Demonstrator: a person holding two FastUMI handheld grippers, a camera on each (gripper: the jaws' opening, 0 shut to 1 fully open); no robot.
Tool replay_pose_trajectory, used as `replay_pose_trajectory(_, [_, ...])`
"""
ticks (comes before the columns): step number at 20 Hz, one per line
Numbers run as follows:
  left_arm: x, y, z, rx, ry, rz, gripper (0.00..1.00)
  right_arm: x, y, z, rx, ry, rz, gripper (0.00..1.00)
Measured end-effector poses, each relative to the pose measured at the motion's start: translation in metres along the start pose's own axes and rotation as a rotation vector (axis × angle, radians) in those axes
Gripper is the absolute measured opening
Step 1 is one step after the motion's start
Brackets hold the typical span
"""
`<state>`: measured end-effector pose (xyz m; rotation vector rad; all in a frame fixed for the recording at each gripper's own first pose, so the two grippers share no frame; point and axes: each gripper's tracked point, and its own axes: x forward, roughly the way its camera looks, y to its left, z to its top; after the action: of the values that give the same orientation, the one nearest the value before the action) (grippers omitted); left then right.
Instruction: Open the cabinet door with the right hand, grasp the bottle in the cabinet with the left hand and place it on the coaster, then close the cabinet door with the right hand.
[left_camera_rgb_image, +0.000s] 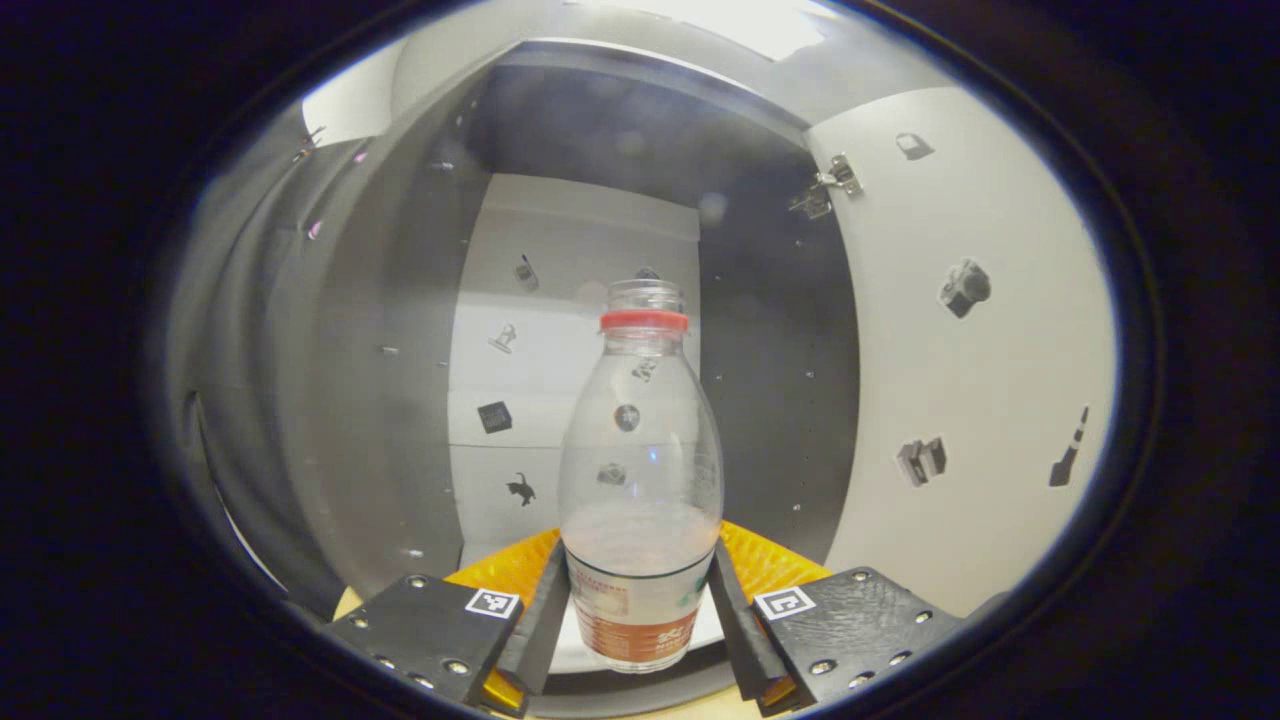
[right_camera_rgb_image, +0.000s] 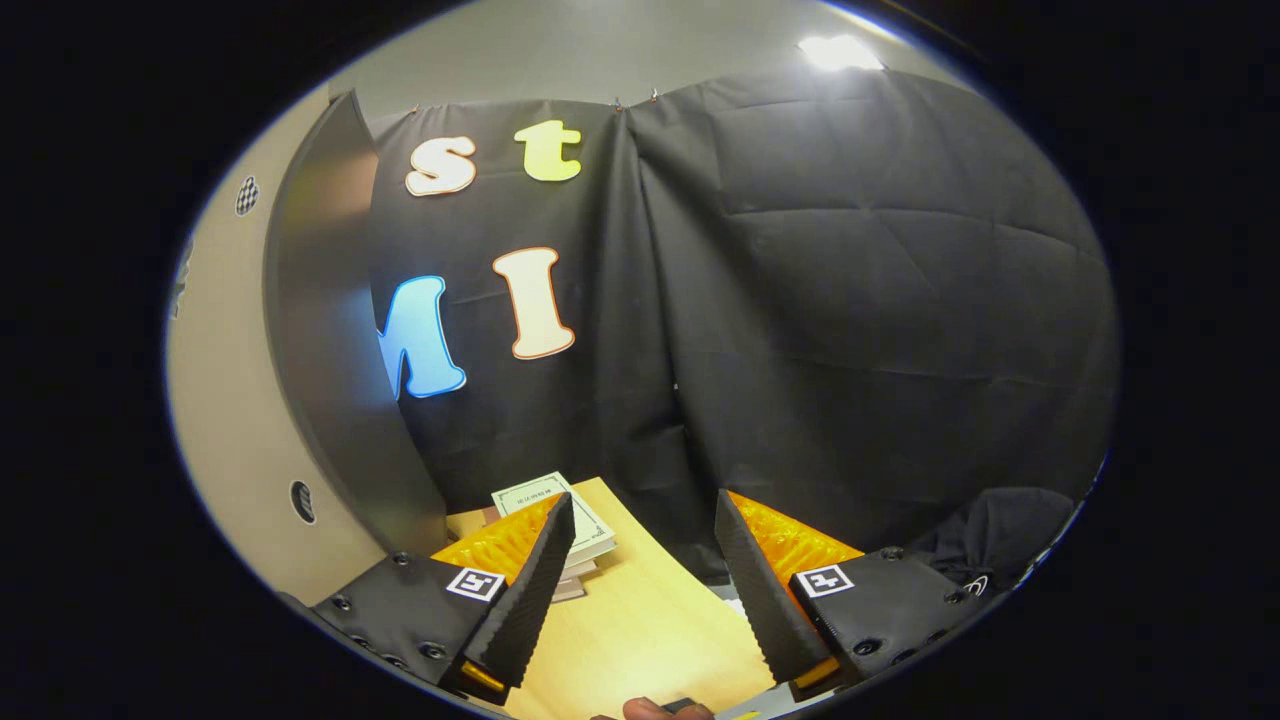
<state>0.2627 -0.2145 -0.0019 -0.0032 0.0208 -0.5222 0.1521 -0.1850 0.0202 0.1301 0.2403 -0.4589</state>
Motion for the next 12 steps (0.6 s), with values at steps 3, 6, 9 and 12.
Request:
replay_pose_trajectory(3, [-0.043, 0.023, -0.008, 0.000, 0.008, 0.043, 0.68, -0.010, 0.002, 0.010, -0.011, -0.031, 0.001, 0.90])
replay_pose_trajectory(6, [-0.087, 0.048, -0.028, 0.003, 0.028, 0.082, 0.68, -0.021, 0.008, 0.020, 0.012, -0.065, 0.012, 0.90])
replay_pose_trajectory(9, [-0.126, 0.073, -0.060, -0.007, 0.060, 0.126, 0.69, -0.029, 0.009, 0.020, 0.052, -0.066, -0.001, 0.90])
replay_pose_trajectory(12, [-0.168, 0.096, -0.099, -0.027, 0.096, 0.170, 0.70, -0.039, 0.017, 0.015, 0.066, -0.074, 0.013, 0.83])
